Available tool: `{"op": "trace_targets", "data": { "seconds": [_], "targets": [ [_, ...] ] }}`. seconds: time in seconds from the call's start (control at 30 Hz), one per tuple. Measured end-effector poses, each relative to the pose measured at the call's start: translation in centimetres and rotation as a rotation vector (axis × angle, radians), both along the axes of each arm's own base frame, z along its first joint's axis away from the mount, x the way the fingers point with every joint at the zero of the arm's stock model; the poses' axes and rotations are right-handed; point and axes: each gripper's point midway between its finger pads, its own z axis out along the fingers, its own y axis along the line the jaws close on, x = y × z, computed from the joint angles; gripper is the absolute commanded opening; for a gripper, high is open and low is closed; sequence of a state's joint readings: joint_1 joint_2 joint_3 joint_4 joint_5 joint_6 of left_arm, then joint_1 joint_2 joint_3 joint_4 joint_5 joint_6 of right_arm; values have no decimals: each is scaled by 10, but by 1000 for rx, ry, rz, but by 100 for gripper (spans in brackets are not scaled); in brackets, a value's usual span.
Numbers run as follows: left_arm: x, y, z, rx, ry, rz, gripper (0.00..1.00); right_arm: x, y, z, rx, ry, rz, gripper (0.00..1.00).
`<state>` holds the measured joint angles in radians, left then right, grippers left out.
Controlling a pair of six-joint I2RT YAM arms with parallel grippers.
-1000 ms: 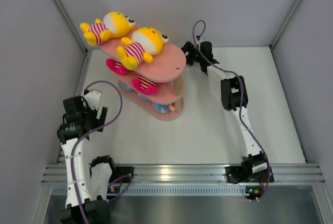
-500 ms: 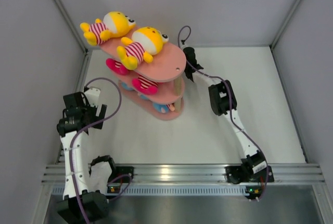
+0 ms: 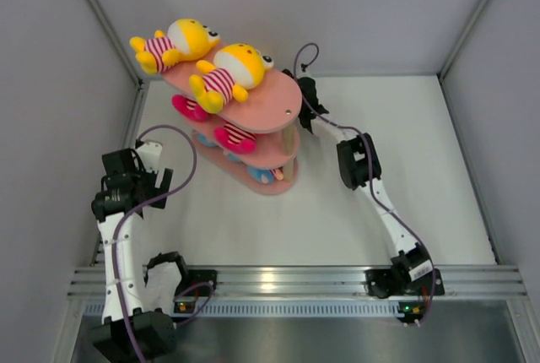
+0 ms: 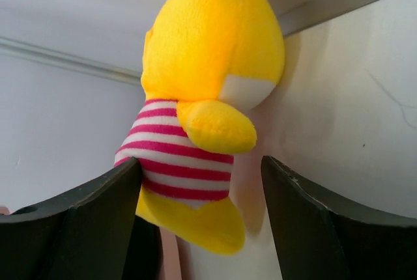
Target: Place and organize the stuffed toys onto the shelf
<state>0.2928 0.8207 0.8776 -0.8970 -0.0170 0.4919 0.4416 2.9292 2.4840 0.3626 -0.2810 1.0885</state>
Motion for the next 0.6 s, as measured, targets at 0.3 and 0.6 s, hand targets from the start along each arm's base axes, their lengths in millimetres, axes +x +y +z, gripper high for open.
{"op": "trace_targets", "data": {
  "seconds": [0.3,0.6],
  "targets": [
    [0,2,-1,7,9,8,98,14,-9,-14,33,26,-101,9],
    [-2,5,-1,20,13,19,98,11,-14,-19,53,21,-110,0]
  ]
}}
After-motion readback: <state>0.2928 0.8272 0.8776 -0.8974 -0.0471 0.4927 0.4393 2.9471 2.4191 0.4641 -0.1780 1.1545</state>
